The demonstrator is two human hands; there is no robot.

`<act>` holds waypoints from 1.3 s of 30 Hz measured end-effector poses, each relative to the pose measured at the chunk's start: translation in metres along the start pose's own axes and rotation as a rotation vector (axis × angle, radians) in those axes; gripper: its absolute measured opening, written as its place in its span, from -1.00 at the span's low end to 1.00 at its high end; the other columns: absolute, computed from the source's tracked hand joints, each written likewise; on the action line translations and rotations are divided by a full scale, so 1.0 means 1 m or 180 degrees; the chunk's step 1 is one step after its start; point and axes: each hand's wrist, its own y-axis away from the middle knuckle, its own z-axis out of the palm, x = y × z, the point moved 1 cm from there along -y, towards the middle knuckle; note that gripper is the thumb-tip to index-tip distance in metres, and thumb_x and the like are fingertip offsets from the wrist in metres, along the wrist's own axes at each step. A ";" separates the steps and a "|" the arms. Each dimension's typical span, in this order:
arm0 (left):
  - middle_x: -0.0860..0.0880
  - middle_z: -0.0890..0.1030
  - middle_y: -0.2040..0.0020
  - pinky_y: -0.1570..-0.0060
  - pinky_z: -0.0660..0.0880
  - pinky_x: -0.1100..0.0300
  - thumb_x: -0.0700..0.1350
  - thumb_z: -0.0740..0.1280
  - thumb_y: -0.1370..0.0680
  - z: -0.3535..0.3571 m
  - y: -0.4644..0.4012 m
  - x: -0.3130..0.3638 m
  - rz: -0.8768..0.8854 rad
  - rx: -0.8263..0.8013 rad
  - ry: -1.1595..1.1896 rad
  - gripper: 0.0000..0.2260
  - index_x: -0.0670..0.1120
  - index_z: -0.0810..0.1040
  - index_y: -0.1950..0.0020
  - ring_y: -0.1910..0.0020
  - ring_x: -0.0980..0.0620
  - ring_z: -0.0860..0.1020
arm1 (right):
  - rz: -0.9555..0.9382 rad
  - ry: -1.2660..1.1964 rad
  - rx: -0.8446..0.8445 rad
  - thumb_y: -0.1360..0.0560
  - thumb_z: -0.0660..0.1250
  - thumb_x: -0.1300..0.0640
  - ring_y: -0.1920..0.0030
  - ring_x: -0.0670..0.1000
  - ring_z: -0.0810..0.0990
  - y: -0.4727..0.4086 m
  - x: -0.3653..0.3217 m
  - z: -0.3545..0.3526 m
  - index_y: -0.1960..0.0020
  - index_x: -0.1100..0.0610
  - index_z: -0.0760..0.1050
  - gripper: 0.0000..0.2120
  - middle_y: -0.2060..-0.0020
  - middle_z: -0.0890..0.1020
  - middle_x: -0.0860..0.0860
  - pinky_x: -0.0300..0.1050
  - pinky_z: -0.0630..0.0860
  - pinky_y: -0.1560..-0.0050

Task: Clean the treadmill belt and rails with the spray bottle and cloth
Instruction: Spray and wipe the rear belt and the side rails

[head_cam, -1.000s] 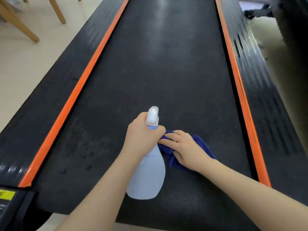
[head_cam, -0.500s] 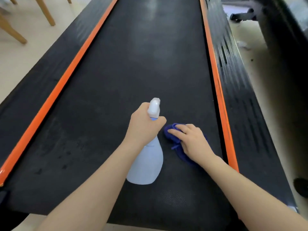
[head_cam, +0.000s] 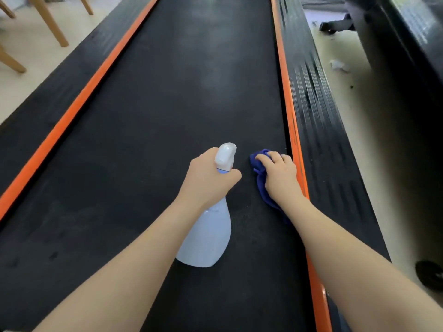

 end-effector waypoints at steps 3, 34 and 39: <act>0.02 0.34 0.29 0.34 0.22 0.25 -0.21 0.27 -0.40 0.007 0.001 0.001 0.0033 -0.0096 -0.0138 -0.87 -0.18 0.30 0.21 0.33 0.06 0.27 | -0.0034 0.0403 0.0010 -0.34 0.32 0.24 0.33 0.20 0.53 0.008 -0.015 -0.003 0.02 0.31 0.55 -0.76 0.23 0.57 0.20 -0.04 0.46 0.34; -0.15 0.50 0.17 0.29 0.31 0.21 -0.16 0.29 -0.39 0.008 -0.015 -0.012 -0.0188 -0.0243 -0.0215 -0.83 -0.21 0.45 0.08 0.30 0.06 0.34 | 0.0378 0.1649 -0.0269 -0.31 0.07 0.25 0.33 0.11 0.49 -0.036 0.016 0.000 0.28 0.19 0.50 -0.78 0.47 0.52 0.06 -0.17 0.28 0.36; -0.01 0.40 0.28 0.32 0.27 0.21 -0.17 0.29 -0.38 0.010 -0.014 -0.006 -0.0211 -0.0359 -0.0187 -0.83 -0.23 0.39 0.13 0.33 0.05 0.28 | 0.0479 0.1443 -0.0388 -0.22 0.35 0.33 0.35 0.12 0.47 0.025 -0.009 -0.024 0.25 0.22 0.49 -0.88 0.47 0.48 0.07 -0.12 0.31 0.39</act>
